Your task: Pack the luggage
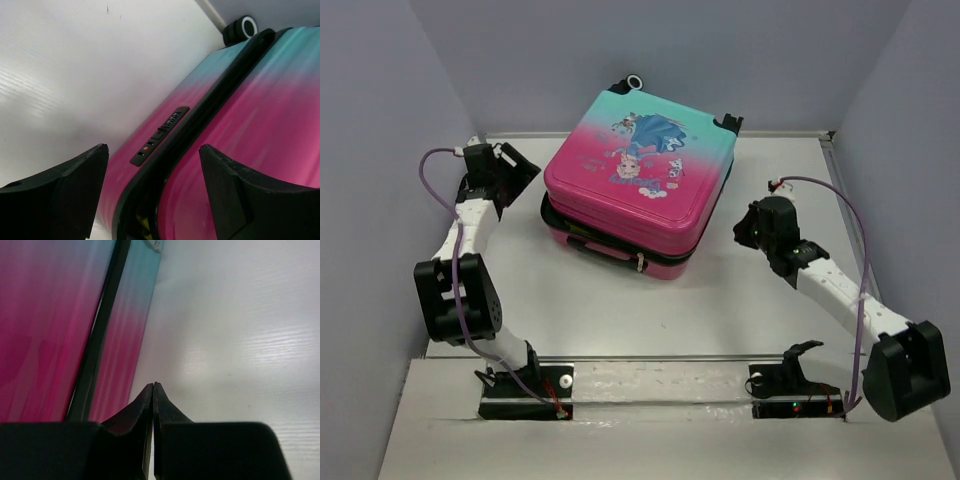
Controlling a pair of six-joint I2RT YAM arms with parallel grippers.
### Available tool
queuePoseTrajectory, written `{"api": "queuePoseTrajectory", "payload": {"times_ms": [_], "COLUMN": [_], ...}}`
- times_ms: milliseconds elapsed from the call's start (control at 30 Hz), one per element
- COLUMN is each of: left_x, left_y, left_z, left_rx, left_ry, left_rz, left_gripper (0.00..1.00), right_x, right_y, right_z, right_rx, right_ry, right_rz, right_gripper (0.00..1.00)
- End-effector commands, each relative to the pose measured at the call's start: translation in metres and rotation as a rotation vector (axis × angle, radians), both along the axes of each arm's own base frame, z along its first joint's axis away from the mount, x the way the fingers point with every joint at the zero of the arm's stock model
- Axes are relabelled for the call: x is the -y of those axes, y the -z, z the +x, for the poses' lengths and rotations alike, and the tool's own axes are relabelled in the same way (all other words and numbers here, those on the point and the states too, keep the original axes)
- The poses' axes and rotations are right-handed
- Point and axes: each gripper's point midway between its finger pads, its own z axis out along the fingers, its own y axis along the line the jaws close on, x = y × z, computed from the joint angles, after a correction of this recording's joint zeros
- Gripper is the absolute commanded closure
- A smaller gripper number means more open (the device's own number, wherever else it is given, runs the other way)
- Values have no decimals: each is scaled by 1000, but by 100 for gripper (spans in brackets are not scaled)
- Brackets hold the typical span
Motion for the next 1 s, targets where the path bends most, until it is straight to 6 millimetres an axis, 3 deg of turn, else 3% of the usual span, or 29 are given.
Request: {"api": "queuePoseTrajectory", "payload": {"times_ms": [0, 67, 100, 133, 267, 300, 333, 367, 433, 467, 500, 533, 567, 633, 667, 833, 900, 967], "left_x": [13, 15, 17, 20, 55, 69, 86, 94, 107, 110, 113, 115, 117, 121, 129, 149, 155, 152], "left_y": [17, 40, 46, 58, 82, 80, 97, 85, 87, 106, 91, 104, 91, 97, 87, 84, 71, 55], "left_z": [8, 4, 3, 0, -17, -21, -40, -44, -62, -83, -88, -105, -112, -130, -139, -181, -194, -199], "left_rx": [8, -27, -39, -64, -118, -104, -142, -89, -74, -111, -52, -78, -31, -33, -1, 29, 70, 125], "left_ry": [39, 26, 24, 25, 87, 120, 147, 160, 175, 166, 173, 174, 175, 186, 212, 280, 303, 294], "left_rz": [-72, -98, -116, -120, -67, -63, -80, -90, -103, -122, -128, -122, -122, -106, -109, -101, -108, -111], "left_gripper": [16, 17, 18, 19, 19, 19, 19, 19, 20, 20, 21, 21, 21, 22, 22, 22, 23, 23], "right_x": [-8, -8, -8, -9, -37, -47, -53, -55, -62, -63, -69, -72, -78, -83, -86, -95, -98, -99], "right_y": [-41, -44, -33, -44, -26, -25, -21, -19, -23, -26, -29, -32, -38, -44, -51, -73, -72, -89], "right_z": [59, 74, 84, 96, 123, 124, 128, 126, 125, 124, 121, 119, 117, 115, 116, 112, 113, 121], "right_rx": [95, 92, 59, 74, 0, -15, -23, -29, -1, 15, 17, 23, 39, 57, 80, 107, 77, 96], "right_ry": [-34, -20, -11, -3, -87, -133, -156, -170, -214, -238, -279, -311, -368, -422, -457, -569, -597, -603], "right_rz": [93, 116, 118, 143, 202, 227, 239, 246, 262, 252, 259, 259, 256, 248, 232, 205, 193, 181], "right_gripper": [93, 93, 92, 85, 63, 59, 55, 53, 51, 49, 48, 48, 48, 47, 47, 39, 35, 32]}}
